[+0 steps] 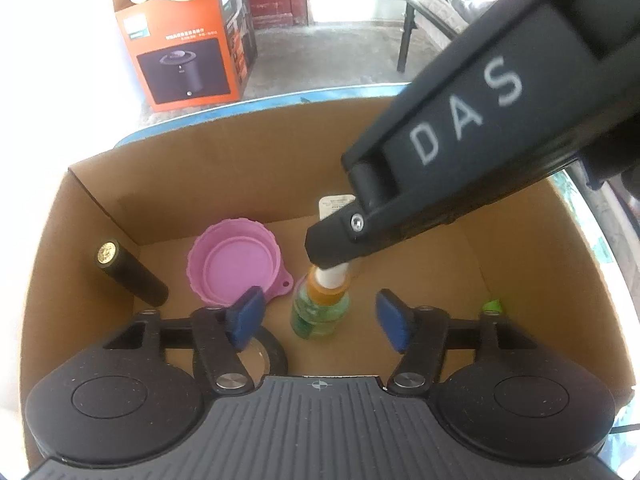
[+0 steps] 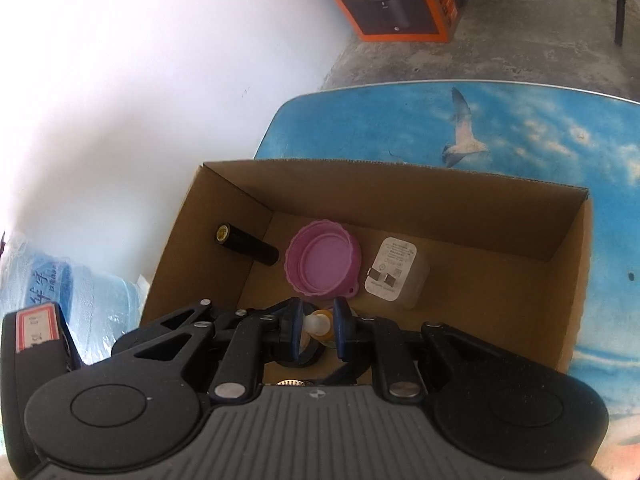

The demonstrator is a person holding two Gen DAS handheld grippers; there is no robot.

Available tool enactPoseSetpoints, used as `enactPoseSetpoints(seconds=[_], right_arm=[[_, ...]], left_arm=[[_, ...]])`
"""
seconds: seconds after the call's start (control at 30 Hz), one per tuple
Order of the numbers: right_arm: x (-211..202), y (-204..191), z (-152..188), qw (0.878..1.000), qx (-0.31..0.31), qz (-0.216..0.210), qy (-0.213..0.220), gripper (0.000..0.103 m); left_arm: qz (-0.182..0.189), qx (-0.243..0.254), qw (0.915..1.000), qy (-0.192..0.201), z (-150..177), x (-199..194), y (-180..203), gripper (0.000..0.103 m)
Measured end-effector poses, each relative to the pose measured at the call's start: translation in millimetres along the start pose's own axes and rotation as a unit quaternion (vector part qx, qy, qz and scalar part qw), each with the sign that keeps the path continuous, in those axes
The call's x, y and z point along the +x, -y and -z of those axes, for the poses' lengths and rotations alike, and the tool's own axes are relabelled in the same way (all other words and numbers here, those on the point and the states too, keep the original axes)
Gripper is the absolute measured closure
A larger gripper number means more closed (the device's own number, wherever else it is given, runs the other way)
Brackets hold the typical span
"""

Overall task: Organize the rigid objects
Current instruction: 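Lift the dropper bottle into the box and open the right tool, then move the right tool to the white-lidded jar and close on it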

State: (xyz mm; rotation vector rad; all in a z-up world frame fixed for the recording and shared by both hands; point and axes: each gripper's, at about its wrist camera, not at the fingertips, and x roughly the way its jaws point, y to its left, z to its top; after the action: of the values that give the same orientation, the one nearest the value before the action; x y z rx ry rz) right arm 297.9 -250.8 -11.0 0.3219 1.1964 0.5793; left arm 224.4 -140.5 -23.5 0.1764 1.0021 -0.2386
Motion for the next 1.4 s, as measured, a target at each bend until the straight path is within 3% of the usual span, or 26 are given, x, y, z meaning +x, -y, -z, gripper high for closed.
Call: enactPoseSetpoints(seconds=[0.17, 0.37, 0.43, 0.5, 0.53, 0.7, 0.97, 1.2, 1.4], right_arm=[[-21.0, -2.0, -0.2, 0.999, 0.011, 0.007, 0.031, 0.084], [-58.3, -11.3, 15.3, 0.996, 0.025, 0.03, 0.077, 0.082], [-73.9, -18.0, 25.9, 0.994, 0.029, 0.039, 0.096, 0.076], [-90.2, -27.7, 37.9, 0.991, 0.034, 0.05, 0.118, 0.055], [-98.3, -33.3, 45.1, 0.989, 0.034, 0.054, 0.13, 0.052], [-126.4, -62.1, 79.7, 0.983, 0.047, 0.069, 0.165, 0.048], [-123.9, -90.6, 126.6, 0.979, 0.109, 0.031, 0.169, 0.048], [-85.3, -116.2, 140.7, 0.982, 0.133, -0.02, 0.131, 0.048], [-43.5, -127.6, 133.7, 0.981, 0.16, -0.044, 0.097, 0.048]], left_arm=[[0.002, 0.002, 0.9998, 0.018, 3.9, -14.5, 2.0, 0.026], [0.006, 0.006, 0.999, 0.045, 11.8, -33.6, 5.1, 0.023], [0.006, 0.007, 0.9983, 0.058, 14.3, -43.9, 4.6, 0.023], [0.007, 0.006, 0.9975, 0.07, 16.9, -56.7, 3.5, 0.022], [0.008, 0.004, 0.9971, 0.075, 18.9, -62.5, 2.0, 0.022], [0.013, -0.004, 0.9949, 0.1, 32.2, -109.7, -5.7, 0.016], [-0.016, 0.008, 0.9918, 0.126, 63.2, -157.4, -28.9, 0.008], [-0.057, -0.012, 0.9928, 0.104, 85.6, -162.4, -59.9, 0.008], [-0.077, -0.028, 0.9963, 0.024, 98.6, -124.6, -83.4, 0.009]])
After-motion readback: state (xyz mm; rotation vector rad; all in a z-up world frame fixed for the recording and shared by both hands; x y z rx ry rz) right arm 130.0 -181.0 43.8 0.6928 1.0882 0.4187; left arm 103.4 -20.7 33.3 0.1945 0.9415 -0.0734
